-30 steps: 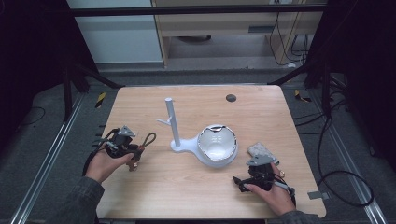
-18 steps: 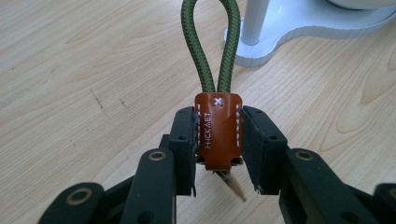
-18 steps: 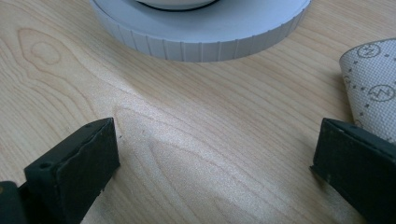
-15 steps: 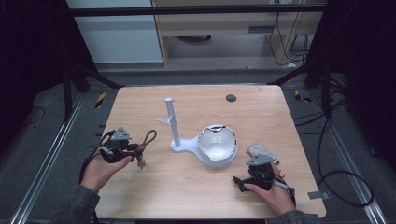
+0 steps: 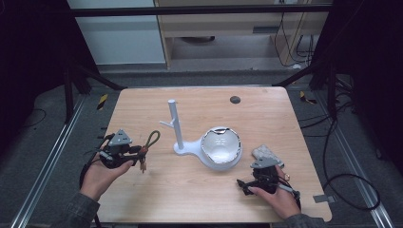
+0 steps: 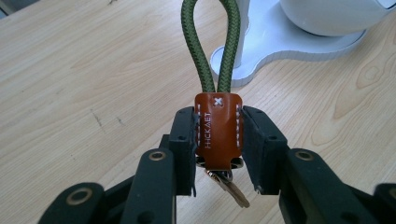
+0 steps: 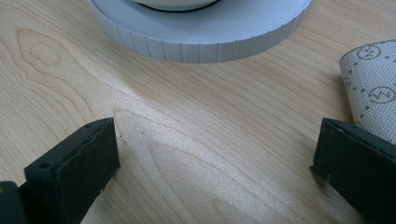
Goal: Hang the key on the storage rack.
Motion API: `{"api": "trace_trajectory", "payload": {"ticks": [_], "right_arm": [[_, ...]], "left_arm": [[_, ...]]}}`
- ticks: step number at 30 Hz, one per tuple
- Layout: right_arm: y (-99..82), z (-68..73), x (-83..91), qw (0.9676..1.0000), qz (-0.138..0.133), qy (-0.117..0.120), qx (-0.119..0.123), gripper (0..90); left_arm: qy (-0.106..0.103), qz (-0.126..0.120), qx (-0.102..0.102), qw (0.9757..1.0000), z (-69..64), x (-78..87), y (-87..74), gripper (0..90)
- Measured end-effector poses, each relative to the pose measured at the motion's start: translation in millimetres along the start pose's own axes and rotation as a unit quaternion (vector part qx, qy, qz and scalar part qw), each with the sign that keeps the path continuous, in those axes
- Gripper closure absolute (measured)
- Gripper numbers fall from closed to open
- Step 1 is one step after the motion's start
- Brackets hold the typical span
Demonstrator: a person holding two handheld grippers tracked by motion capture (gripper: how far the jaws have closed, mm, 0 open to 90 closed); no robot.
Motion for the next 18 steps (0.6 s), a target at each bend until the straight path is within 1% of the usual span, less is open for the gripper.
{"api": "trace_trajectory", "payload": {"ticks": [1, 2, 5, 15, 17, 18], "right_arm": [[0.0, 0.0, 0.0, 1.0000, 0.000, 0.000, 0.000, 0.2], [0.0, 0.0, 0.0, 1.0000, 0.000, 0.000, 0.000, 0.2], [0.0, 0.0, -0.1, 1.0000, 0.000, 0.000, 0.000, 0.3], [0.6, 0.1, -0.5, 1.0000, 0.001, -0.001, -0.006, 0.2], [0.6, 0.1, -0.5, 1.0000, 0.001, -0.001, -0.006, 0.3], [0.6, 0.1, -0.5, 1.0000, 0.001, -0.001, -0.006, 0.3]], "left_arm": [[0.002, -0.007, -0.002, 1.0000, -2.0, 2.3, 2.0, 65.9], [0.002, -0.007, -0.002, 1.0000, -2.0, 2.3, 2.0, 65.9], [0.002, -0.017, -0.002, 0.9998, -5.2, 5.7, 4.6, 65.9], [-0.001, -0.038, -0.013, 0.9992, -17.7, 12.5, 12.0, 65.9], [-0.002, -0.050, -0.016, 0.9986, -21.9, 15.3, 16.2, 65.9], [-0.002, -0.050, -0.016, 0.9986, -21.9, 15.3, 16.2, 65.9]]}}
Point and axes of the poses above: each handheld gripper's, and its own axes: x roughly backward along the jaws, y roughly out of its top, z roughly to its left, the point moved 8 cm from there along -x, roughly forward along the jaws, and after that the axes turned 4 degrees about -y, right-handed, at the moved point
